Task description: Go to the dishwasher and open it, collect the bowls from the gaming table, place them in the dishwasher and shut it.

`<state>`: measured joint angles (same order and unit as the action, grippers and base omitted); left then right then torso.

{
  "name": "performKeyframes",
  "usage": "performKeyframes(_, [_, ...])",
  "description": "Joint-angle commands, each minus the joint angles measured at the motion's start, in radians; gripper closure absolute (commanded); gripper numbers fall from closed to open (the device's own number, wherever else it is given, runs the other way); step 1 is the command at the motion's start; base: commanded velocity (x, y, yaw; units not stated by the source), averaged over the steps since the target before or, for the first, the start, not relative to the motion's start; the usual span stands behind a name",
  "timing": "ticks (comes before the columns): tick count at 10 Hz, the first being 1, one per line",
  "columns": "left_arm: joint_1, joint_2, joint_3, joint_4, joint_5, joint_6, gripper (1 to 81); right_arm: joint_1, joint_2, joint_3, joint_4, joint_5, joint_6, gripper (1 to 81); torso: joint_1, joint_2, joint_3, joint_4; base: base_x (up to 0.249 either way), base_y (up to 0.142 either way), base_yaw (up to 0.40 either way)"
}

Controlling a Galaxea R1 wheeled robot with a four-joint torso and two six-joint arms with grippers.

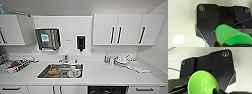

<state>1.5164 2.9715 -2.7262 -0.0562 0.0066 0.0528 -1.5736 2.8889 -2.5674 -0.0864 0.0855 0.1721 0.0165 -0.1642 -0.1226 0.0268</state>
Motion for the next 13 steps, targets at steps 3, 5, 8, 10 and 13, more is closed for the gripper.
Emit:
performKeyframes(3, [-0.034, -0.055, 0.08, -0.001, 0.004, 0.006, 81.1, 0.051, -0.152, 0.231, 0.0, -0.041, 0.012, 81.1, 0.0, 0.0, 0.0, 0.0, 0.0, 0.0, 0.0])
performKeyframes(5, [-0.032, -0.138, 0.215, 0.004, -0.004, 0.006, 81.1, 0.052, -0.23, 0.323, 0.002, -0.036, 0.012, 81.1, 0.0, 0.0, 0.0, 0.0, 0.0, 0.0, 0.0])
performKeyframes(8, [-0.032, -0.248, 0.388, 0.007, -0.011, 0.006, 81.1, 0.057, -0.285, 0.371, 0.002, -0.032, 0.013, 81.1, 0.0, 0.0, -0.1, 0.0, 0.0, 0.0, 0.0])
performKeyframes(10, [-0.034, -0.267, 0.413, 0.007, -0.022, 0.006, 81.1, 0.063, -0.29, 0.38, 0.002, -0.03, 0.013, 81.1, -0.001, 0.0, -0.147, 0.0, 0.0, 0.0, 0.0])
performKeyframes(13, [-0.034, -0.281, 0.413, 0.006, -0.023, 0.006, 81.1, 0.066, -0.291, 0.38, 0.002, -0.029, 0.013, 81.1, 0.0, 0.0, -0.247, 0.0, 0.0, 0.0, 0.0])
